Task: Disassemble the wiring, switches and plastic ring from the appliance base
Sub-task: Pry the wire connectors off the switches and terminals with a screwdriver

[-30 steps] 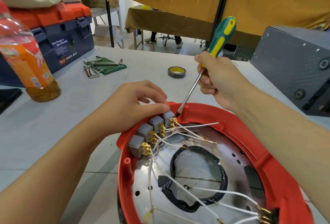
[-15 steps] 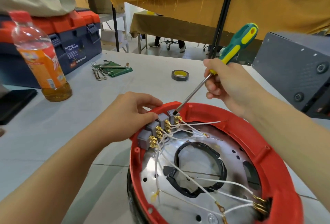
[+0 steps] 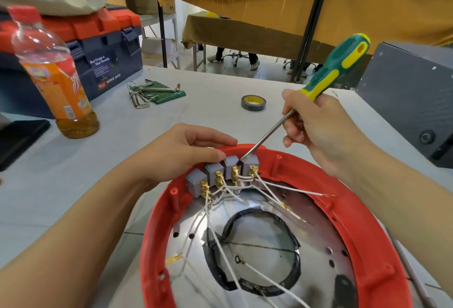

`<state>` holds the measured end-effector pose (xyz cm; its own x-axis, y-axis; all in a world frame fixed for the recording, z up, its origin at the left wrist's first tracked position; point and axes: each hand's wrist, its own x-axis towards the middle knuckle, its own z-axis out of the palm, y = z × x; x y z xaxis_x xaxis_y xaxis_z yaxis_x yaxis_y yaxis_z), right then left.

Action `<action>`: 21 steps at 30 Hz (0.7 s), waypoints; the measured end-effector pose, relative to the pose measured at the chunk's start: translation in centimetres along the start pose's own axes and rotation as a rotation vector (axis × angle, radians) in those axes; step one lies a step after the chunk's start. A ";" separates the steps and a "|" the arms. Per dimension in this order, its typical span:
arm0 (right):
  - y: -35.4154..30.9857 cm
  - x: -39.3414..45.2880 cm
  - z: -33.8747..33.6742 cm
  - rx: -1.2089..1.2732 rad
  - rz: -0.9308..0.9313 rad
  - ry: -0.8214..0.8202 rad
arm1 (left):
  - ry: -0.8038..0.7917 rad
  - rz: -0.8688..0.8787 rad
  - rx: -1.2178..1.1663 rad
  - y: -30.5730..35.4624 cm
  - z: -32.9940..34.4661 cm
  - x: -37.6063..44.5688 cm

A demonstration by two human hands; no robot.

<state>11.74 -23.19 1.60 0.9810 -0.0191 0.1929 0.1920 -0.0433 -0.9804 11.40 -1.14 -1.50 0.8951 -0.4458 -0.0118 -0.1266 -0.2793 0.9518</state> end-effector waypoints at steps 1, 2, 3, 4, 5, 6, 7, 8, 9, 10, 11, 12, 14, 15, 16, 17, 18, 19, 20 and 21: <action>0.1 0.0 0.1 0.008 -0.011 0.007 | -0.003 -0.005 -0.038 -0.2 0.0 0.1; 0.3 0.0 0.1 0.016 -0.020 0.016 | -0.004 -0.008 -0.063 -0.3 0.0 0.1; 0.4 0.0 0.2 0.022 -0.029 0.023 | -0.003 -0.007 -0.074 -0.5 0.0 0.2; 0.4 0.0 0.2 0.026 -0.037 0.029 | -0.002 -0.005 -0.080 -0.6 0.0 0.2; 0.5 -0.1 0.3 0.030 -0.044 0.033 | -0.002 -0.004 -0.091 -0.6 0.1 0.2; 0.5 -0.1 0.3 0.036 -0.052 0.035 | -0.004 -0.003 -0.113 -0.6 0.1 0.2; 0.4 -0.2 0.3 0.042 -0.060 0.034 | -0.008 -0.003 -0.138 -0.6 0.2 0.1; 0.4 -0.3 0.3 0.047 -0.066 0.031 | -0.010 -0.004 -0.160 -0.5 0.3 0.1; 0.3 -0.4 0.4 0.050 -0.071 0.026 | -0.010 -0.006 -0.172 -0.5 0.3 0.1; 0.3 -0.4 0.4 0.050 -0.074 0.019 | -0.007 -0.008 -0.177 -0.5 0.3 0.1; 0.3 -0.5 0.5 0.048 -0.077 0.012 | -0.004 -0.008 -0.178 -0.5 0.4 0.1; 0.3 -0.6 0.6 0.040 -0.081 0.007 | 0.000 -0.008 -0.178 -0.5 0.4 0.1; 0.1 -0.6 0.6 0.014 -0.092 0.001 | 0.007 -0.011 -0.191 -0.5 0.5 0.1; 0.1 -0.6 0.6 -0.002 -0.100 -0.001 | 0.010 -0.014 -0.202 -0.5 0.6 0.1; -0.1 -0.6 0.6 -0.021 -0.109 -0.003 | 0.012 -0.019 -0.214 -0.5 0.7 0.1; -0.2 -0.6 0.6 -0.042 -0.119 -0.007 | 0.013 -0.025 -0.225 -0.5 0.8 0.1; -0.3 -0.6 0.5 -0.062 -0.129 -0.012 | 0.013 -0.031 -0.236 -0.4 0.9 0.2; -0.4 -0.6 0.5 -0.080 -0.141 -0.018 | 0.013 -0.036 -0.248 -0.4 1.0 0.2; -0.6 -0.6 0.4 -0.095 -0.153 -0.024 | 0.012 -0.043 -0.261 -0.4 1.1 0.2; -0.7 -0.6 0.4 -0.111 -0.167 -0.030 | 0.013 -0.049 -0.273 -0.4 1.1 0.2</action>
<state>11.00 -22.76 2.17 0.9363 0.0273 0.3500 0.3500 -0.1529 -0.9242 11.17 -2.11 -2.23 0.9028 -0.4263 -0.0574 0.0351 -0.0599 0.9976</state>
